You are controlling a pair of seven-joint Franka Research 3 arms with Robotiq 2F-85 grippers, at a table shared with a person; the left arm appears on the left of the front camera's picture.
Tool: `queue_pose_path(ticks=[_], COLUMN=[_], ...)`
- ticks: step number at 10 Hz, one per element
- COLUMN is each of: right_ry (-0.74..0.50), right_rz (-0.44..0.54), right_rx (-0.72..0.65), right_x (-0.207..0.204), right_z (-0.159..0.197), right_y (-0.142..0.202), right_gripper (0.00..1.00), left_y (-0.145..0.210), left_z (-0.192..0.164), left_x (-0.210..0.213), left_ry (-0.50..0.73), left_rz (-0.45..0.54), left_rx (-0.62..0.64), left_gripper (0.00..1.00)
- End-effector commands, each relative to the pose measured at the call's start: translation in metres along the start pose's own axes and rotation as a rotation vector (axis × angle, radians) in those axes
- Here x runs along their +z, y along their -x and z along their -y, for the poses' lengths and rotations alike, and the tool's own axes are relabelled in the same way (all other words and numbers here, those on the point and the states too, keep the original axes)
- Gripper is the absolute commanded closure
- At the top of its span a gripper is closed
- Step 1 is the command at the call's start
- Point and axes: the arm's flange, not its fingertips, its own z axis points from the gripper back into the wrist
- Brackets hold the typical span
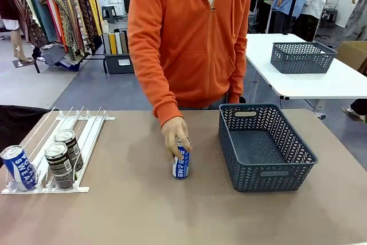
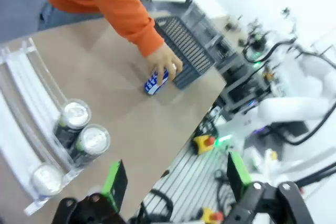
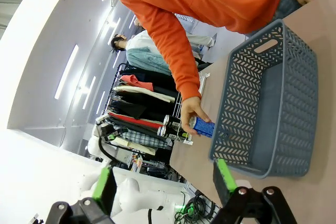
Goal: Retrieve and store the cans from the dispenser.
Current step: Pick up one can from the Automatic Can Dispenser and place it in the middle of the table, then pick up the last remaining can from one row of the Automatic Can Dispenser and place it in the middle of the table.
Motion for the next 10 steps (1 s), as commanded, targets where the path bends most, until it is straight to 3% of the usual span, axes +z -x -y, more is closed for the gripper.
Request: queue_pose_path(ticks=[1, 2, 3, 10], right_ry=[-0.007, -0.007, -0.007, -0.007], right_rz=[0.001, 0.001, 0.001, 0.001], right_rx=[0.013, 0.013, 0.013, 0.013], right_x=[0.000, 0.000, 0.000, 0.000], right_z=[-0.003, -0.003, -0.003, -0.003], right_y=[-0.002, -0.002, -0.002, -0.002], right_gripper=[0.00, 0.00, 0.00, 0.00], left_y=[0.013, 0.016, 0.018, 0.018], left_z=[-0.039, -0.048, -0.027, -0.027], left_x=[-0.015, -0.022, 0.002, 0.002], left_ry=[0.073, 0.066, 0.044, 0.044], left_rz=[0.064, 0.050, 0.049, 0.049], left_rx=[0.161, 0.182, 0.089, 0.089], left_gripper=[0.00, 0.00, 0.00, 0.00])
